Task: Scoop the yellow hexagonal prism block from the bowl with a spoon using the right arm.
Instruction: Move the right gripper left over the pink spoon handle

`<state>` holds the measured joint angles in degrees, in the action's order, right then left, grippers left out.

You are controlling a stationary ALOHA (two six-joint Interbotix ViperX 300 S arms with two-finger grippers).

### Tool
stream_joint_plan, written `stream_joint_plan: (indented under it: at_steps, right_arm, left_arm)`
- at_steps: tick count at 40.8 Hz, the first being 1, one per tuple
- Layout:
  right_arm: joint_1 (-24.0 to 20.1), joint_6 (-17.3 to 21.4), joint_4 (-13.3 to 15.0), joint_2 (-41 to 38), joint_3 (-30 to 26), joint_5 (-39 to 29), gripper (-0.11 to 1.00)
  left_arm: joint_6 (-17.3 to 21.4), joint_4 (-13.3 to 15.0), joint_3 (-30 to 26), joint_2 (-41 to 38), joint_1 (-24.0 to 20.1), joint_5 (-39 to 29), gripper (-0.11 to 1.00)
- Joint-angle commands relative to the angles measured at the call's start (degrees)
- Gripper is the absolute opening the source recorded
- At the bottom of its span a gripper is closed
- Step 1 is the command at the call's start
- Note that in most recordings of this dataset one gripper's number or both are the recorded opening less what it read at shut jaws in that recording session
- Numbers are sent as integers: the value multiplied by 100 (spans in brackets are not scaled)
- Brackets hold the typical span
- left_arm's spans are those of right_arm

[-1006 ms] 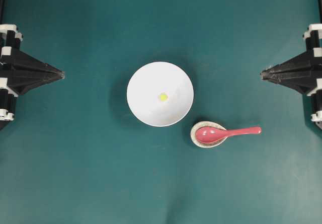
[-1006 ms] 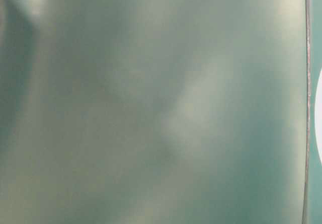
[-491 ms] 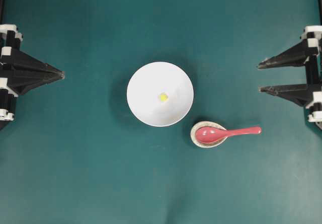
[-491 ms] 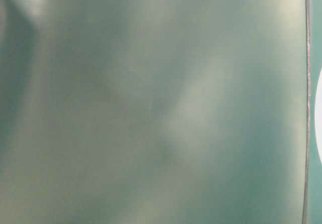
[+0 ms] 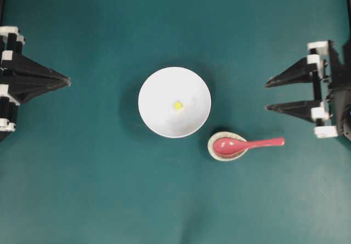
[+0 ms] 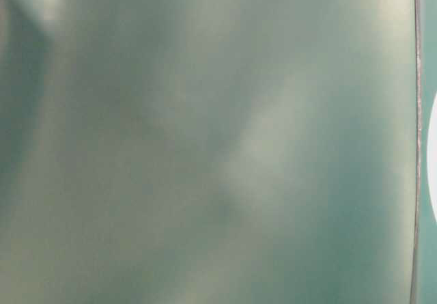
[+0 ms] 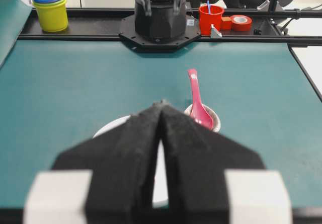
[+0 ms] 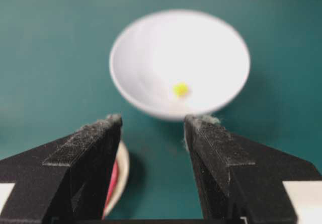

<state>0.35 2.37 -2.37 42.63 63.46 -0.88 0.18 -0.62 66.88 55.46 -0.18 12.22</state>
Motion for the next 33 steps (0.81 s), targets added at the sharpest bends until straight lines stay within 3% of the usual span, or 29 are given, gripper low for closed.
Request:
stream_joint_plan:
  at_steps: [1,13,21,33]
  right_arm:
    - [9,105,-123,-255,-114,0,58]
    - [-105,272,-158,-1063,-9,281,58]
    - [-352,272,-255,-1441,272,1081,58]
    - [-888,272,-738,-1793,932,2514,58]
  left_arm:
    - [9,-18,-132,-62,-9,-18,-1]
    - [9,-18,-132,-62,0,-202,-1]
    - [9,-18,-132,-62,0,-211,-1]
    - [9,-18,-132,-62,0,-211,-1]
